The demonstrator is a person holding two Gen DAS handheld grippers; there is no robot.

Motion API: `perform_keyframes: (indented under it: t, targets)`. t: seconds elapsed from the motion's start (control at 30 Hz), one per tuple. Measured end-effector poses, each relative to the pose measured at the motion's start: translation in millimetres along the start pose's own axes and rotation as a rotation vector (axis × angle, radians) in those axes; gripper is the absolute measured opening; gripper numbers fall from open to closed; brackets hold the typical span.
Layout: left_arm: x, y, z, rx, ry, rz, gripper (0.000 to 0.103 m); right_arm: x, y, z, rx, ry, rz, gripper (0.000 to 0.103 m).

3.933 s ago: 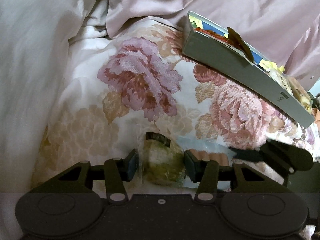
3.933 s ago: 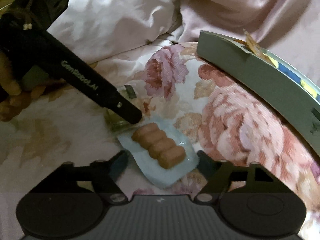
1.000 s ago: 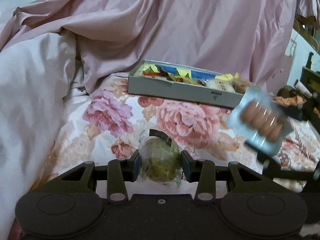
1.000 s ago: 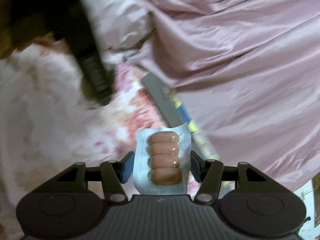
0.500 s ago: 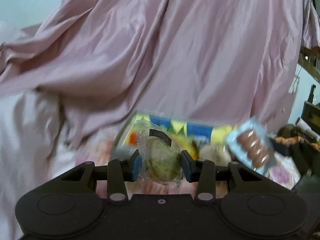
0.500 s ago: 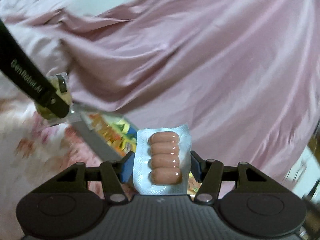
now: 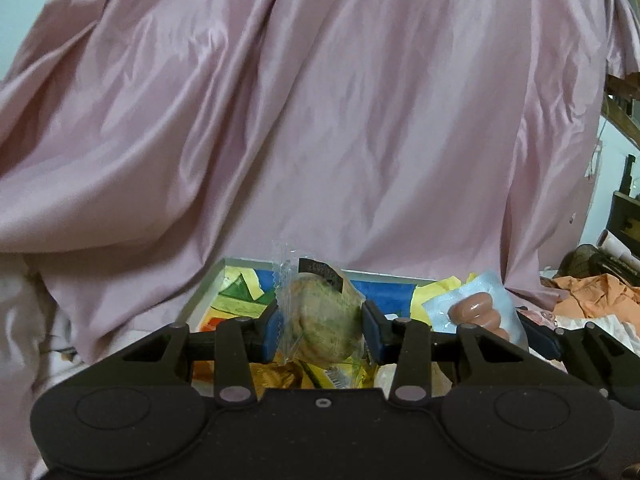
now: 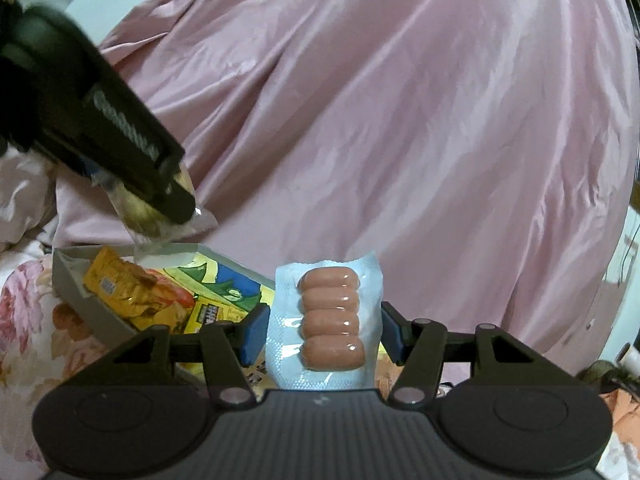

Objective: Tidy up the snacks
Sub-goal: 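Lift the rice ball and sausage pack and carry both over the grey tray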

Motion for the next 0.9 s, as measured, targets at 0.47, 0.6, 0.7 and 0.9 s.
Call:
perform_keyframes:
  t: [0.47,0.6,0.7,0.9]
  targets:
    - [16,-30,3,-0.013,0.087,0.07,0.044,8,-18,1,-0.062,-0.045,0.071,0.062]
    - [19,-36,6,-0.018,0.104,0.091,0.044,8,-20,4,-0.076,-0.042,0.081,0.062]
    - [22,-39,7,-0.016,0.115,0.106,0.044,10,-22,5,-0.084,-0.042,0.093,0.063]
    - [26,-43,6,0.004,0.143,0.139,0.044,12,-31,7,-0.114,-0.049,0.156,0.063]
Point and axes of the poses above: each gripper's, at about its wrist camera, not at the fingertips, and y roughly against the way its jaws point, z to its left, x to its underside, the point moved 7 cm from there along -y, roughly the way its jaws point, and after that the axes turned 4 degrees about -y, right-handed, at the moved point
